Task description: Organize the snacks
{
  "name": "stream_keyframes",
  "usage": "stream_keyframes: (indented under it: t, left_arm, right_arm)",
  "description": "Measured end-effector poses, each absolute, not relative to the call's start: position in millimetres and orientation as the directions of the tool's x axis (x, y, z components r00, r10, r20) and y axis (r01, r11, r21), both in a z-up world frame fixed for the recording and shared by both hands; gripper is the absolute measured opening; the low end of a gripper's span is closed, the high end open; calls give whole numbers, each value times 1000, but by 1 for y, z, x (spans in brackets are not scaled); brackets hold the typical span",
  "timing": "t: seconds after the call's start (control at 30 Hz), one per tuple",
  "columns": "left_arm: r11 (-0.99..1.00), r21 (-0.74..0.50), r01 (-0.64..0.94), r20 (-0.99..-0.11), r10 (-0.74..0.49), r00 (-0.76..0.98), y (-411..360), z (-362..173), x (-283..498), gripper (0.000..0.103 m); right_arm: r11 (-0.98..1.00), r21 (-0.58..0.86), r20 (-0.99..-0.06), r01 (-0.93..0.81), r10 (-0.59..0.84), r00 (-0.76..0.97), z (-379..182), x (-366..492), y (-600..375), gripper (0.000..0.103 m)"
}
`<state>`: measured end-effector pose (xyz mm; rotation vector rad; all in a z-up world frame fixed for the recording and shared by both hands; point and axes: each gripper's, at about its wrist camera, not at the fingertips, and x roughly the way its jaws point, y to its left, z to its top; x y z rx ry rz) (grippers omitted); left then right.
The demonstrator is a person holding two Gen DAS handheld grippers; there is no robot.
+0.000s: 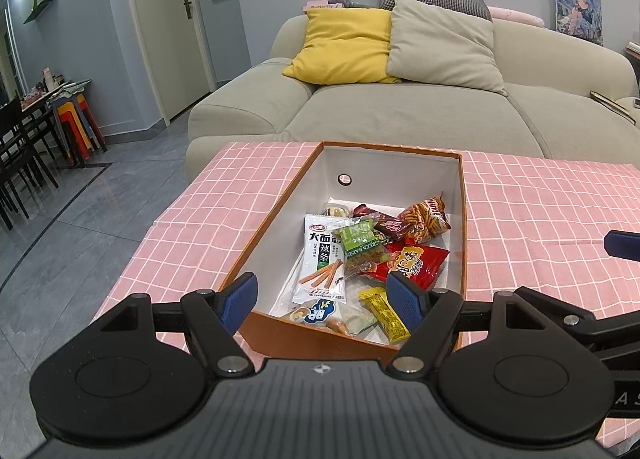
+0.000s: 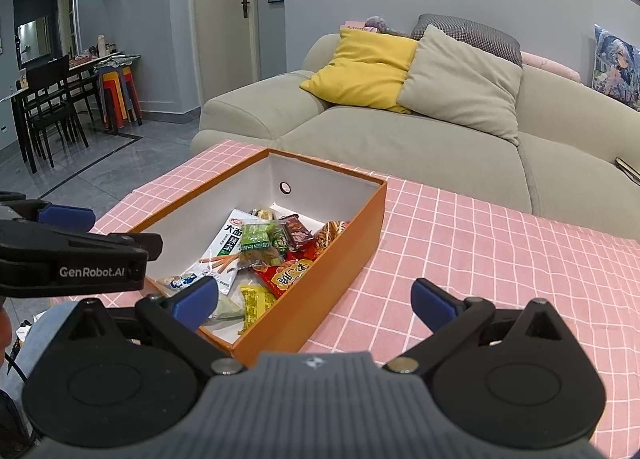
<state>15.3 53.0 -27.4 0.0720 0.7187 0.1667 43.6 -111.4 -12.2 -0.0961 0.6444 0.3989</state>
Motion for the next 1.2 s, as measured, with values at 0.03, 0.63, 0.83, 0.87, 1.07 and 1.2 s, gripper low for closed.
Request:
stream_keyframes:
  t: [0.03, 0.63, 0.83, 0.87, 1.07, 1.2]
  left_arm:
    - [984, 123, -127, -648, 177, 740, 53, -27, 15, 86]
    - [983, 119, -138, -653, 182, 735, 51, -27, 13, 86]
    - [982, 119, -144, -656, 186, 732, 47, -26, 13, 86]
    - [983, 115, -144, -657, 184, 731, 47, -26, 13, 86]
    - [983, 119, -143, -654, 186, 733, 45, -26, 12, 86]
    - [981, 118, -155, -656, 194, 729, 46, -26, 13, 86]
  right_arm:
    - [920, 35, -602, -391, 332, 727, -12, 44, -111, 99]
    - [920, 33, -604, -389, 329, 726, -13, 44, -112, 99]
    - [920, 34, -604, -389, 329, 726, -13, 44, -112, 99]
    - [920, 34, -604, -389, 329, 726, -13, 44, -112, 99]
    - [921, 31, -603, -389, 328, 728, -12, 44, -112, 99]
    - [920, 28, -602, -391, 328, 728, -11, 45, -112, 99]
